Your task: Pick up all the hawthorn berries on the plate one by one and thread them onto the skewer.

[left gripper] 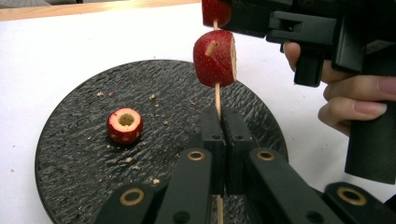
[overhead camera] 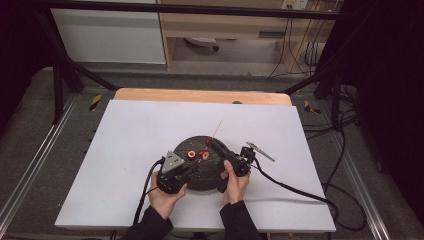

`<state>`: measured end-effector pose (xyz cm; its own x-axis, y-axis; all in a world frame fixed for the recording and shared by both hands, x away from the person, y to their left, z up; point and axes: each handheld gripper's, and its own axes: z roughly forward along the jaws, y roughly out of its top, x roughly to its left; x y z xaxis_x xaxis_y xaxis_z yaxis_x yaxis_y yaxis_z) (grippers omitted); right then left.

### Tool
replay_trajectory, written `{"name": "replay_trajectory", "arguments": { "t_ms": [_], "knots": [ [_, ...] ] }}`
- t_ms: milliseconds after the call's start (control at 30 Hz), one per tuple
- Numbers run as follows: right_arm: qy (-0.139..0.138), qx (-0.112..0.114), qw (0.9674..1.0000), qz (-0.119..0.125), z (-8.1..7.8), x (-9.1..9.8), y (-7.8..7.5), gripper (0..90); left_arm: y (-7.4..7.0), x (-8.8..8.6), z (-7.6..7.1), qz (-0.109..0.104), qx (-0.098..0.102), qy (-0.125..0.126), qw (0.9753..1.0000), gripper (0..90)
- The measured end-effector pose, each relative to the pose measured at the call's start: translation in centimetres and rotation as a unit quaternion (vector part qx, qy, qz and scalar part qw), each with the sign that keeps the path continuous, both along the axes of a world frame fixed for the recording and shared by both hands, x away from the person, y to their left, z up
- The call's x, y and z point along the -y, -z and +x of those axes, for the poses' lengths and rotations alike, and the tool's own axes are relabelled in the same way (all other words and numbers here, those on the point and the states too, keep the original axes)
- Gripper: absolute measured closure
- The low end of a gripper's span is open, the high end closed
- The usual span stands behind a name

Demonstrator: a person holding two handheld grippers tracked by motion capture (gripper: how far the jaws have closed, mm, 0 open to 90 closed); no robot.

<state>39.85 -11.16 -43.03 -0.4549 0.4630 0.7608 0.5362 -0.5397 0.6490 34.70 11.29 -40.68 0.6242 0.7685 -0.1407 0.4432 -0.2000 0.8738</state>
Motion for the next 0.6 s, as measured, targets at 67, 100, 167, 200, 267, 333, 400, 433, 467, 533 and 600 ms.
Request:
{"name": "replay_trajectory", "arguments": {
  "t_ms": [67,100,167,200,267,333,400,433,467,533,600],
  "knots": [
    [-0.002,0.002,1.0000,-0.005,0.0,0.0,0.1,63.8,0.0,0.0,0.1,-0.001,-0.001,0.000,1.0000,88.6],
    [-0.004,-0.001,1.0000,-0.007,0.0,0.0,0.1,63.8,0.0,0.0,0.1,-0.002,-0.001,0.001,1.0000,88.6],
    [-0.007,-0.003,0.9999,-0.010,-0.1,-0.1,0.2,63.7,0.1,-0.1,0.2,-0.002,-0.001,0.001,1.0000,88.6],
    [-0.008,-0.002,0.9999,-0.011,-0.1,-0.1,0.2,63.7,0.1,-0.1,0.2,-0.002,-0.002,0.001,1.0000,88.6],
    [-0.012,-0.004,0.9998,-0.016,0.0,-0.1,0.3,63.6,0.1,-0.1,0.2,-0.003,-0.002,0.003,1.0000,88.6],
    [-0.017,-0.003,0.9996,-0.024,0.0,0.0,0.2,63.1,0.1,-0.3,0.2,-0.004,-0.001,0.006,1.0000,88.6],
    [-0.014,0.001,0.9993,-0.034,-0.1,0.1,-0.1,60.5,0.1,-0.4,0.1,-0.005,-0.001,0.007,1.0000,88.6],
    [-0.013,0.005,0.9990,-0.042,-0.1,0.2,-0.2,56.9,0.0,-0.5,0.1,-0.005,-0.001,0.008,1.0000,88.6],
    [-0.015,0.006,0.9989,-0.043,-0.1,0.3,-0.3,53.4,0.0,-0.6,0.0,-0.005,0.001,0.009,0.9999,88.6],
    [-0.021,0.008,0.9984,-0.052,-0.1,0.6,-0.6,49.5,-0.1,-1.0,-0.1,-0.004,0.002,0.010,0.9999,88.6],
    [-0.019,0.014,0.9975,-0.066,-0.1,1.1,-0.9,44.3,-0.2,-1.4,-0.1,-0.004,0.001,0.011,0.9999,88.6]
  ]
}}
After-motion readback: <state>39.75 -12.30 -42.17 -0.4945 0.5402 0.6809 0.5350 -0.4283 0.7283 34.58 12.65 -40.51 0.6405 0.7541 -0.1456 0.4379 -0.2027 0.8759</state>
